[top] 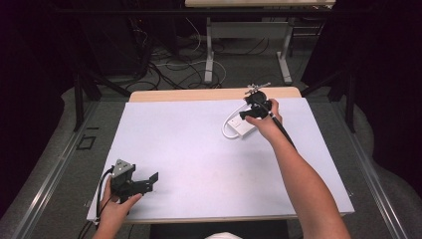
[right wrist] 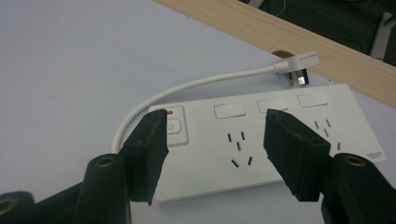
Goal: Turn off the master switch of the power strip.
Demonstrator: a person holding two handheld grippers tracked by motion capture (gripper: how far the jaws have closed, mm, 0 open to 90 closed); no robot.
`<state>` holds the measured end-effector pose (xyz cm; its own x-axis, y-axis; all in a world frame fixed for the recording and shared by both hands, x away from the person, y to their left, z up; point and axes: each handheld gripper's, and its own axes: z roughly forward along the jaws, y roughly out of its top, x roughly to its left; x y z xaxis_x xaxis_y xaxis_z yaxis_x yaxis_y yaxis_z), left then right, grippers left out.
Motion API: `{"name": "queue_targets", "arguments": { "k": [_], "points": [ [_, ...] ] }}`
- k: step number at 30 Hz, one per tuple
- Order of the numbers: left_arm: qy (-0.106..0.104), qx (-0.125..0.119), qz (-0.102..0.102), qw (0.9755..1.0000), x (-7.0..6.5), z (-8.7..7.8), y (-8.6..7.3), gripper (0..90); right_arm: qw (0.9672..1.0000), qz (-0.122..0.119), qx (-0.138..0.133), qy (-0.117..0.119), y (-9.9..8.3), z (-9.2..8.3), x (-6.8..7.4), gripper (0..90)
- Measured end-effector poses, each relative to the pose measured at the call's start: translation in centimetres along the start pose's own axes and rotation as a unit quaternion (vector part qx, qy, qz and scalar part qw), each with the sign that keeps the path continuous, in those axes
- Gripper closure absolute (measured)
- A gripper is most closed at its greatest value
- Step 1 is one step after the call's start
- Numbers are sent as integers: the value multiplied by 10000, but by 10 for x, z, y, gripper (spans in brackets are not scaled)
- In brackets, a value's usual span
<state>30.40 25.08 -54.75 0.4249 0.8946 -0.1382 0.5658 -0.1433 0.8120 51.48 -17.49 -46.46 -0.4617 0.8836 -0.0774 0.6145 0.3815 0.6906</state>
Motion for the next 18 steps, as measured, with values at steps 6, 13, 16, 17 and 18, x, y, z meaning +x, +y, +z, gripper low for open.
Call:
{"name": "queue_targets", "arguments": {
  "k": [6,13,16,17,18],
  "points": [
    [-9,1,-18,10000,1,0,0,39,9999,-76,58,48,-2,13,4,413],
    [-17,-13,-32,10000,1,-1,0,39,9999,8,62,90,-1,18,7,473],
    [-24,-16,-38,10000,1,-1,0,39,9997,180,81,158,-1,21,8,516],
    [-24,-16,-50,10000,1,-1,0,39,9995,239,96,156,-1,22,8,540],
    [-26,-6,-40,10000,1,-1,0,39,9993,274,157,190,-2,25,9,569]
  ]
}}
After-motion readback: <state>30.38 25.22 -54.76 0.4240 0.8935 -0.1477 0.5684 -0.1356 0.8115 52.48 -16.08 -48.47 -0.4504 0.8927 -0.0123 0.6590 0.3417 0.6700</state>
